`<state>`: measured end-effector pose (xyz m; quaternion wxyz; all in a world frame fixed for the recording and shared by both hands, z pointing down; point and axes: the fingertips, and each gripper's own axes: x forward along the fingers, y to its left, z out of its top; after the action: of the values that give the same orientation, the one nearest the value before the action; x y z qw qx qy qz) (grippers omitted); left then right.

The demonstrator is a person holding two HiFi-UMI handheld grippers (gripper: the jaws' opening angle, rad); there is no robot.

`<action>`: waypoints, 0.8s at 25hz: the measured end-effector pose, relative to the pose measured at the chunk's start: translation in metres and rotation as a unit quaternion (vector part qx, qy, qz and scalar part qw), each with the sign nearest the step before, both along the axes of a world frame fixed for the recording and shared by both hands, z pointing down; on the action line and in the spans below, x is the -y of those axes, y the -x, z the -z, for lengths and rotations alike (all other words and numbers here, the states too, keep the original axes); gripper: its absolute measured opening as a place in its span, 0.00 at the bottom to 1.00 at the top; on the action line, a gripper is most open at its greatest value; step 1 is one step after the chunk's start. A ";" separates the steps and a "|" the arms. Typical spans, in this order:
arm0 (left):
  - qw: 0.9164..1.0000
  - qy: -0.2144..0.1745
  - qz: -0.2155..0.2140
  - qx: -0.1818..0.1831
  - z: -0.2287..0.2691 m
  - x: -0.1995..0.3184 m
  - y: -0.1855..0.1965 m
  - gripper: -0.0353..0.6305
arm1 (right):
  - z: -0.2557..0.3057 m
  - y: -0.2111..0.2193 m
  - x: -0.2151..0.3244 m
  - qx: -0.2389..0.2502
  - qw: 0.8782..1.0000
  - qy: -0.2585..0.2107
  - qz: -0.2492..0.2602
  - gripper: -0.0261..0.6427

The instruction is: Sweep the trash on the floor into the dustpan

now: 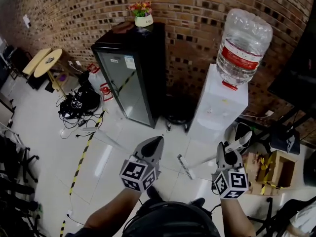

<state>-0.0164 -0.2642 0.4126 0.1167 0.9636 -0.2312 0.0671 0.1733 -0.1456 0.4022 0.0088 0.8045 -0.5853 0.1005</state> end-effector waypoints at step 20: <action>0.995 0.001 -0.091 -0.031 0.070 -0.103 -0.138 0.09 | 0.103 -0.106 -0.138 -0.019 0.998 -0.051 0.021 0.16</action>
<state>0.1214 -0.1612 0.3425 0.1178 0.9821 -0.1387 0.0479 0.2791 -0.0074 0.2989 -0.0190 0.7933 -0.6060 0.0556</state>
